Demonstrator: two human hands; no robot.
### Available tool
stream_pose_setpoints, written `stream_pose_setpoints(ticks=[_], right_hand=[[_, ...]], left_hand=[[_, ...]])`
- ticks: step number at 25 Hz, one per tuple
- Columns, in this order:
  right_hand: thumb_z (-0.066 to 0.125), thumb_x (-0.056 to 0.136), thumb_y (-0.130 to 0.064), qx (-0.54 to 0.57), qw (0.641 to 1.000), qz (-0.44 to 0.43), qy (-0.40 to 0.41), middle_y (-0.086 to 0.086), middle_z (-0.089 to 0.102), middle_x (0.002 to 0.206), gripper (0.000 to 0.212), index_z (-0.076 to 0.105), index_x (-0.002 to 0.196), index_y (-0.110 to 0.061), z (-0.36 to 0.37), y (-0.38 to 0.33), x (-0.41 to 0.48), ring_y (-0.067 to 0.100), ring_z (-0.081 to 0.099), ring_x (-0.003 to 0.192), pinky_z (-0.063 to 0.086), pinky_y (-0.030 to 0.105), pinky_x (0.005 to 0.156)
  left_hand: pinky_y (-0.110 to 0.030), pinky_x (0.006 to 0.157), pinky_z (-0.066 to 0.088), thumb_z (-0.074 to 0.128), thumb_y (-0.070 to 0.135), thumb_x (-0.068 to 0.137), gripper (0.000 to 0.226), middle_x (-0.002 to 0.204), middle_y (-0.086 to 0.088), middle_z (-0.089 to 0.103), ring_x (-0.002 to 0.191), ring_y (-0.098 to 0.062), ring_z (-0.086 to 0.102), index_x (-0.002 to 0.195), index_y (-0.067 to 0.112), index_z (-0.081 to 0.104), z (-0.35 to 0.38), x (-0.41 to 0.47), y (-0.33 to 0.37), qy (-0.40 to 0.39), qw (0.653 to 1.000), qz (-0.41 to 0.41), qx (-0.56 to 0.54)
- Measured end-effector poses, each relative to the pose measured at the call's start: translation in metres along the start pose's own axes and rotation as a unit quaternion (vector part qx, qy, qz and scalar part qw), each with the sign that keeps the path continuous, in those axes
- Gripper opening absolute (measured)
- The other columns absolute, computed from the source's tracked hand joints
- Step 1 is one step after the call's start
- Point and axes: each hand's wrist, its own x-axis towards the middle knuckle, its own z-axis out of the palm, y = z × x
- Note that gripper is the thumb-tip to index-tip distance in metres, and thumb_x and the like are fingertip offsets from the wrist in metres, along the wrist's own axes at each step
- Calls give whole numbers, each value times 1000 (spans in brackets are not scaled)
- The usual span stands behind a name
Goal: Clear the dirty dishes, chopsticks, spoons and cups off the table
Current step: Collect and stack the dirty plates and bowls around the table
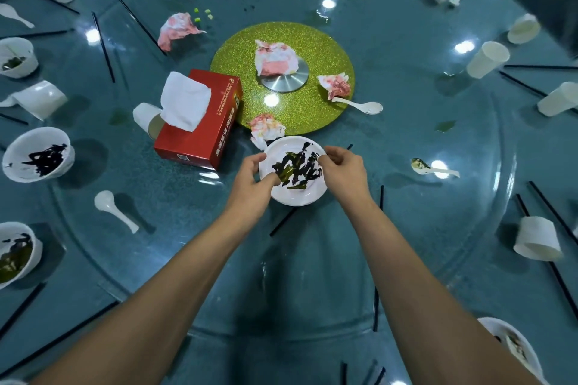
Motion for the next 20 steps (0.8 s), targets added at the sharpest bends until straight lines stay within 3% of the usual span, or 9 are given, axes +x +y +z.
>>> stream_pose_setpoints(ticks=[7, 11, 14, 20], right_hand=[[61, 92, -24, 18, 1000, 12, 8, -1, 75, 109, 31, 71, 121, -16, -15, 22, -72, 15, 69, 101, 55, 39, 96], [61, 94, -19, 30, 999, 15, 17, -6, 73, 101, 26, 72, 116, -15, -34, 40, -116, 12, 67, 96, 53, 30, 90], [61, 93, -19, 34, 999, 20, 38, -7, 73, 100, 26, 72, 117, -17, -55, 56, -142, 12, 67, 96, 49, 24, 85], [60, 91, -21, 48, 993, 44, 96, -9, 75, 97, 23, 75, 109, -19, -104, 92, -184, 13, 69, 96, 54, 33, 93]], left_hand=[[-54, 100, 53, 60, 27, 65, 64, 127, -1, 60, 113, -20, 62, 129, 24, 57, -6, -72, -14, 10, 1000, 7, -1], [-54, 101, 52, 64, 21, 76, 48, 114, 10, 61, 107, -20, 64, 124, 26, 58, 0, -109, -23, -6, 1000, 17, 22], [-53, 101, 51, 63, 8, 89, 38, 114, 7, 62, 108, -26, 64, 122, 24, 58, 14, -131, -30, -24, 999, 28, 35], [-56, 100, 52, 62, 26, 69, 42, 119, 2, 63, 107, -28, 66, 111, 35, 62, 58, -165, -39, -84, 994, 36, 64]])
